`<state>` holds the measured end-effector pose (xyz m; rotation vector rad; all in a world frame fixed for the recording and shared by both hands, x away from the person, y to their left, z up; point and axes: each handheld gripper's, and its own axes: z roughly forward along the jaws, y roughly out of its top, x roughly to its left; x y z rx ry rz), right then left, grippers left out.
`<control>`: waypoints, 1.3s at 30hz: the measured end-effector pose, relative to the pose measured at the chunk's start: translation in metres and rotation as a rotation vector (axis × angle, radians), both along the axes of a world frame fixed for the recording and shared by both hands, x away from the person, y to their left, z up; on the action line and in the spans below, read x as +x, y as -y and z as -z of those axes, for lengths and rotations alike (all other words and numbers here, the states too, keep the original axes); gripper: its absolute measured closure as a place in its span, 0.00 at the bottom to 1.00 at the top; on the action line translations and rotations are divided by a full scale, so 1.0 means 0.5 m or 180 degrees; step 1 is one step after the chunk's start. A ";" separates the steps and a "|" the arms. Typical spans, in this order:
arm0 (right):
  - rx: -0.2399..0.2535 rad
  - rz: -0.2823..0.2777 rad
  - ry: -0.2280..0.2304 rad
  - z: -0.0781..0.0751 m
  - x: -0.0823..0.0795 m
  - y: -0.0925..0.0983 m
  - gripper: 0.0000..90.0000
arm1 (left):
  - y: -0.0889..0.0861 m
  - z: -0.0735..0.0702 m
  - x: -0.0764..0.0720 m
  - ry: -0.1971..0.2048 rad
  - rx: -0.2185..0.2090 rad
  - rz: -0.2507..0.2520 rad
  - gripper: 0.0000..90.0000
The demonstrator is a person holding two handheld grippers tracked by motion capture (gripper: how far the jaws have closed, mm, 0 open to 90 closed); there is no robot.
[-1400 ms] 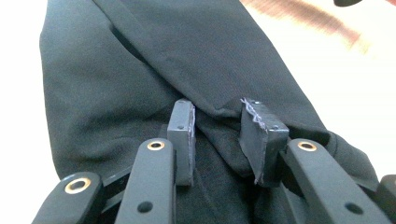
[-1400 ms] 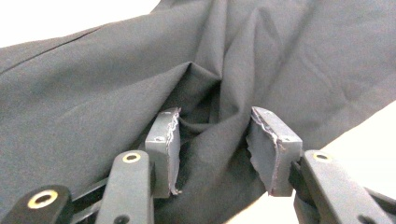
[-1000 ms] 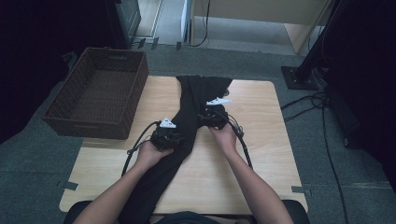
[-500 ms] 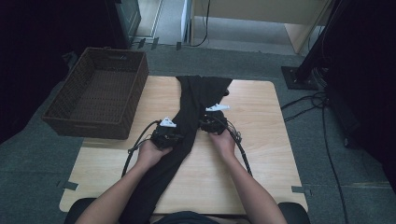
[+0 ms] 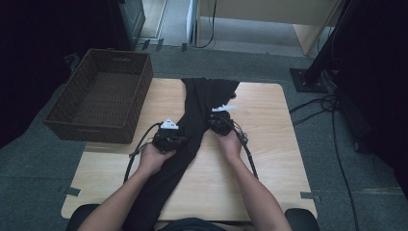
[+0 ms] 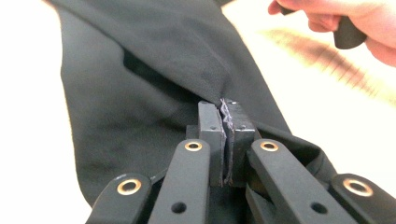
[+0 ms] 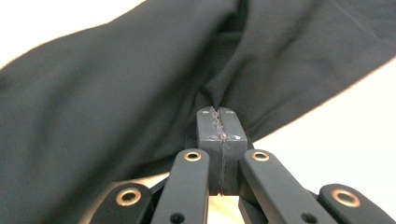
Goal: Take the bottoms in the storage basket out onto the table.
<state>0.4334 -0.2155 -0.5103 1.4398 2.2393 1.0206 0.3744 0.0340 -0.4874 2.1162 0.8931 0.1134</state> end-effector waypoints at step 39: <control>0.0086 0.0014 0.0330 -0.052 -0.037 0.088 0.72 | -0.118 0.005 0.023 -0.0237 0.0084 -0.0412 0.99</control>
